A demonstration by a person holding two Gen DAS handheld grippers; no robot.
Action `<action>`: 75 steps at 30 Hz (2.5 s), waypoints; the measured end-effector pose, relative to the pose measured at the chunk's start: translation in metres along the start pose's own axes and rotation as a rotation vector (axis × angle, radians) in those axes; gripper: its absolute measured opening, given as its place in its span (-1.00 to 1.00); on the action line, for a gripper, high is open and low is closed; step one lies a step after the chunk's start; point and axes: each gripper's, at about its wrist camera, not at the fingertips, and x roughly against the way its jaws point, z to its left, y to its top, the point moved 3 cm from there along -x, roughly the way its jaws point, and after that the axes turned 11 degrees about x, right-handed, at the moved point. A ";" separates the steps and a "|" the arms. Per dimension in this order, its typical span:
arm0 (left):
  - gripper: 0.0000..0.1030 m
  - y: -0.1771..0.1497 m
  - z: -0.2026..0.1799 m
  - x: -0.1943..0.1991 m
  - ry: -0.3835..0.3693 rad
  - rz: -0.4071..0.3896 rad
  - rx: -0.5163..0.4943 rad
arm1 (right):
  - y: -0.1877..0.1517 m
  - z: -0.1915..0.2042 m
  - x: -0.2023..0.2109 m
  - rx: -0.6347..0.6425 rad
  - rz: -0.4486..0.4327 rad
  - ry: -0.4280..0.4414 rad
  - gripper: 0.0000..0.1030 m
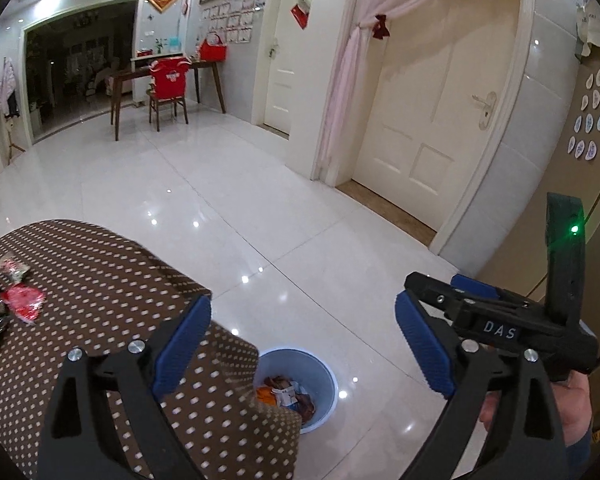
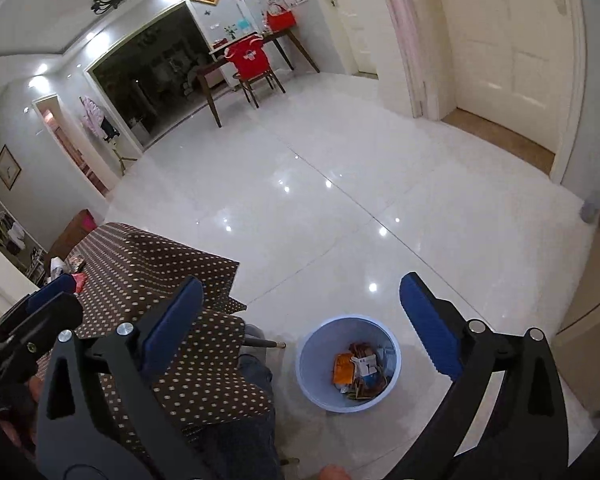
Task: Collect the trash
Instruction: 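Move both open grippers back over the table, then grasp the white dropper bottle with the left gripper while the right grasps the red wrapper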
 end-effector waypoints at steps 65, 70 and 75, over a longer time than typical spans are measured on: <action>-0.24 -0.053 0.319 0.109 0.375 0.034 0.318 | 0.006 0.384 -0.175 0.686 0.199 0.245 0.87; -0.54 -0.052 0.325 0.107 0.318 0.026 0.354 | 0.009 0.408 -0.195 0.756 0.204 0.254 -0.28; -0.55 -0.055 0.331 0.108 0.285 0.017 0.385 | 0.003 0.407 -0.185 0.736 0.202 0.282 -0.43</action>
